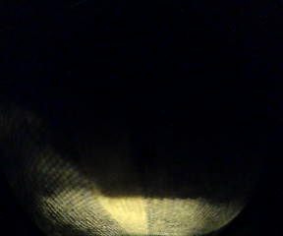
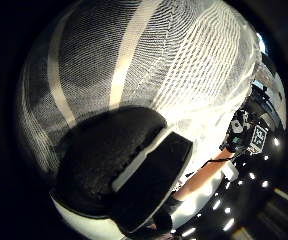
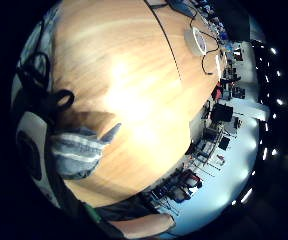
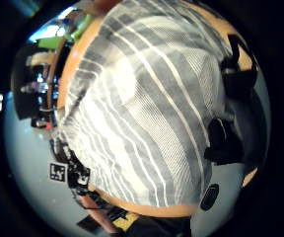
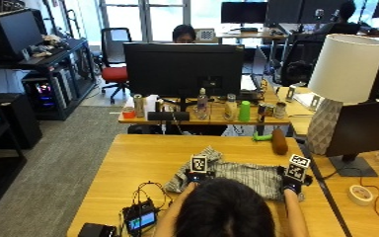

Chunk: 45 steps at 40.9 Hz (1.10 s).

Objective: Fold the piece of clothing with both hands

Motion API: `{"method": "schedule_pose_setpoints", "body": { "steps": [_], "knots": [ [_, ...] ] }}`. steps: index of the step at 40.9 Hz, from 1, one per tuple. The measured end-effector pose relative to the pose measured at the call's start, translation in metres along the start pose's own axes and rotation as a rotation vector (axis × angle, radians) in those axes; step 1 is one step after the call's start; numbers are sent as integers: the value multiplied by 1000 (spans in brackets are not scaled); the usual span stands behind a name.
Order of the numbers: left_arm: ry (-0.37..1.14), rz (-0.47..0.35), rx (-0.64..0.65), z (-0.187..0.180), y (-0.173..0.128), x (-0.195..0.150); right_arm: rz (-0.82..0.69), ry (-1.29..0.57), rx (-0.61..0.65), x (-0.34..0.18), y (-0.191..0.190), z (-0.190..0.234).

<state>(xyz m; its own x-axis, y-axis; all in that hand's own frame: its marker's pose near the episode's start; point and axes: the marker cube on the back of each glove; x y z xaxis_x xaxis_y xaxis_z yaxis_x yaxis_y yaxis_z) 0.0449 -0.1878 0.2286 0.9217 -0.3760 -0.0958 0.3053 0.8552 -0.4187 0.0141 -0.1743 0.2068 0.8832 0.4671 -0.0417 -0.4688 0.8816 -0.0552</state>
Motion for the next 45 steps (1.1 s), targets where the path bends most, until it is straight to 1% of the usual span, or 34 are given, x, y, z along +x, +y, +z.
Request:
{"method": "schedule_pose_setpoints", "body": {
  "steps": [2, 4, 6, 9, 10, 12, 14, 17, 18, 20, 23, 26, 29, 32, 34, 36, 38, 42, 45],
  "knots": [
    [2, -14, 21, -1, -2, -1, 32, 2, 33, 3, -3, -1],
    [-1, -8, 29, -3, -3, -1, 110, 8, 48, 10, -5, -2],
    [-3, 17, 14, -8, -1, -1, 165, -8, -8, 16, -2, -3],
    [3, 61, -22, -17, 5, -3, 197, -63, -112, 22, 5, -10],
    [8, 73, -25, -21, 7, -4, 187, -85, -131, 23, 7, -15],
    [21, 92, -16, -27, 10, -5, 119, -129, -155, 21, 8, -22],
    [32, 101, -6, -32, 13, -7, 50, -161, -142, 18, -9, -22],
    [41, 98, -8, -41, 20, -12, 2, -178, -79, 16, -67, -15],
    [44, 97, -11, -45, 24, -14, -9, -179, -62, 15, -78, -21],
    [49, 90, -7, -55, 32, -21, -28, -172, -26, 12, -82, -47],
    [60, 64, 26, -68, 40, -30, -63, -143, 27, 1, -69, -90],
    [72, 41, 39, -80, 48, -42, -114, -123, 64, -20, -48, -129],
    [77, 30, 24, -92, 58, -56, -186, -113, 98, -50, -15, -168],
    [77, 16, 47, -103, 65, -71, -259, -92, 124, -84, 18, -197],
    [79, 2, 61, -107, 67, -81, -281, -73, 152, -108, 23, -205],
    [85, -14, 76, -112, 69, -91, -304, -62, 180, -137, 18, -206],
    [91, -19, 92, -115, 71, -102, -339, -61, 189, -169, 21, -206],
    [91, -49, 96, -117, 78, -121, -403, -81, 163, -220, 54, -206],
    [80, -90, 65, -114, 86, -136, -445, -91, 133, -256, 77, -197]
  ]
}}
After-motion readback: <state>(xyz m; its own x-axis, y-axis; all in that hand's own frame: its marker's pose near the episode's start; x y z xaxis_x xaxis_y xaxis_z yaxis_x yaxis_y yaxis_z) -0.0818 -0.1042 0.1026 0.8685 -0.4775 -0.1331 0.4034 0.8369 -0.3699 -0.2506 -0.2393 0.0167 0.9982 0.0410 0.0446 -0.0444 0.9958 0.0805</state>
